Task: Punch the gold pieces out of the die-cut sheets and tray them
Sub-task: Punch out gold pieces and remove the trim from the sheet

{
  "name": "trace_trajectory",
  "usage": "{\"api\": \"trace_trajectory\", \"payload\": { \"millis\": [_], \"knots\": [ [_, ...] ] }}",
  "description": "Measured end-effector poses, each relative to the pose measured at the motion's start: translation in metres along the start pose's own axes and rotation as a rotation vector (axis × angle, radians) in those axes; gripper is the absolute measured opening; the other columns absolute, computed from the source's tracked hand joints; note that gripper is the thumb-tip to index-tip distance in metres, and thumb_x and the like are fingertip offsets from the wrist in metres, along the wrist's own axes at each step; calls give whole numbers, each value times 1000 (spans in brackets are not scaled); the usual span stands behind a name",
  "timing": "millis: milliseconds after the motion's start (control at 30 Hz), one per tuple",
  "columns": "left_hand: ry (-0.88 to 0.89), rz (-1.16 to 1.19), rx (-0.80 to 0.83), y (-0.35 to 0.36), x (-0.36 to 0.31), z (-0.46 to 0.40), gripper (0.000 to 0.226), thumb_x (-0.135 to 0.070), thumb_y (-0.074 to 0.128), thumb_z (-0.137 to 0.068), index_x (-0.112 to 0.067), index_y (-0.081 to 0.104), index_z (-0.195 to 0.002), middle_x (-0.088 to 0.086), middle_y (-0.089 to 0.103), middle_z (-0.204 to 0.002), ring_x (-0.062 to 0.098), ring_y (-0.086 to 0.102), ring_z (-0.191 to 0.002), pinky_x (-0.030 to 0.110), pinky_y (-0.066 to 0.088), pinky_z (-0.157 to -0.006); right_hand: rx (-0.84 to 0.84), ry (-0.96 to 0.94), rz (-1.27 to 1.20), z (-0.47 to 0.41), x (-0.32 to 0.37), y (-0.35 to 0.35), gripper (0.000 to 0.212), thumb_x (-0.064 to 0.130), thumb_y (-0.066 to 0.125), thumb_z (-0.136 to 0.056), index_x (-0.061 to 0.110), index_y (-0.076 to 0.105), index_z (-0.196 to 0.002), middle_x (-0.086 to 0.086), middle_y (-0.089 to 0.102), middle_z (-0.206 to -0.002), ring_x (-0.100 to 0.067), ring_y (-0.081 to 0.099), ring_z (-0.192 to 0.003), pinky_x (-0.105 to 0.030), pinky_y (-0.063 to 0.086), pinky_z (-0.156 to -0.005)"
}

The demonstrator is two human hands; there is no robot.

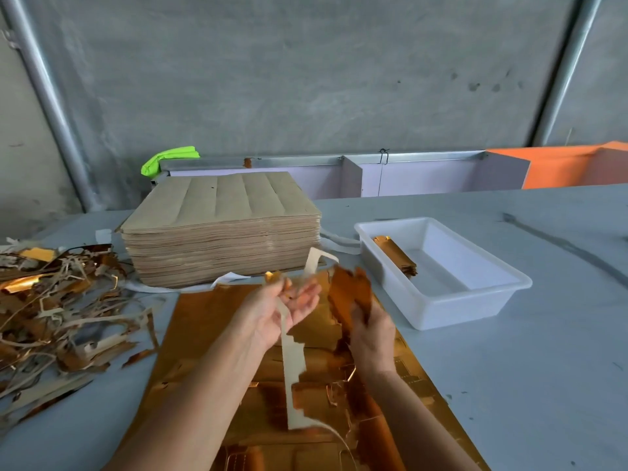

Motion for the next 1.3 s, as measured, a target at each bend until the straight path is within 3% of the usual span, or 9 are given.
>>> {"api": "trace_trajectory", "payload": {
  "millis": [100,300,467,600,733,833,967,1133,1300],
  "knots": [
    [107,126,-157,-17,-22,-5,25,-21,38,-102,-9,46,-82,22,69,-98,32,70,-82,39,59,-59,-102,363,-271,-9,-24,-21,21,25,47,-100,12,56,-87,-3,57,-69,-16,55,-58,-28,48,-54],
    [320,77,-447,-71,-52,-8,26,-19,32,-104,-8,43,-83,13,62,-83,21,63,-71,27,56,-51,-313,522,-574,-18,-28,-66,12,23,51,-98,17,46,-107,0,56,-102,-24,55,-94,-43,46,-87],
    [493,-675,-816,-109,-64,-6,15,-7,43,-99,-6,52,-110,12,65,-95,20,62,-78,32,54,-71,-267,470,-580,-19,-21,-71,21,25,52,-98,17,44,-115,-1,57,-106,-24,57,-93,-40,48,-80],
    [788,-1531,-561,-50,-39,-7,81,-2,68,-82,-21,25,-147,11,37,-144,23,50,-119,24,44,-91,-144,400,-509,-18,-6,-54,13,25,54,-97,14,50,-102,-3,62,-92,-26,64,-83,-43,56,-73],
    [845,-1609,34,14,-2,-13,116,-14,84,-65,-45,9,-147,-7,3,-159,24,43,-128,29,52,-92,36,152,-363,-17,19,-48,15,22,53,-97,11,60,-89,-7,65,-73,-18,67,-61,-29,55,-51],
    [580,-1706,156,25,14,-31,102,-19,86,-64,-29,27,-148,-4,24,-154,24,34,-137,42,40,-106,186,51,-365,-14,28,-43,20,26,53,-96,11,62,-106,-3,71,-89,-19,70,-83,-26,56,-64],
    [387,-1511,160,17,23,-47,45,-13,82,-71,-22,63,-111,-10,63,-108,11,56,-108,23,41,-81,288,23,-323,-10,24,-40,23,31,53,-94,17,62,-110,-2,72,-96,-21,69,-91,-33,59,-76],
    [528,-1623,9,5,6,-52,17,-16,77,-76,-19,61,-77,-5,60,-88,11,56,-87,20,39,-67,8,194,-476,-17,8,-53,16,25,53,-97,10,62,-98,0,70,-72,-19,70,-66,-29,57,-54],
    [601,-1730,-148,-6,-15,-52,20,-15,79,-74,-22,60,-72,-10,55,-77,11,56,-80,19,36,-62,-169,377,-561,-20,-10,-62,14,25,55,-97,13,54,-106,-5,66,-96,-26,67,-80,-36,58,-56]
  ]
}}
Point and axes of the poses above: each hand's wrist, its own z-axis away from the middle knuckle, its own y-axis out of the palm, x = y × z, the point moved 6 cm from there along -z, towards the middle knuckle
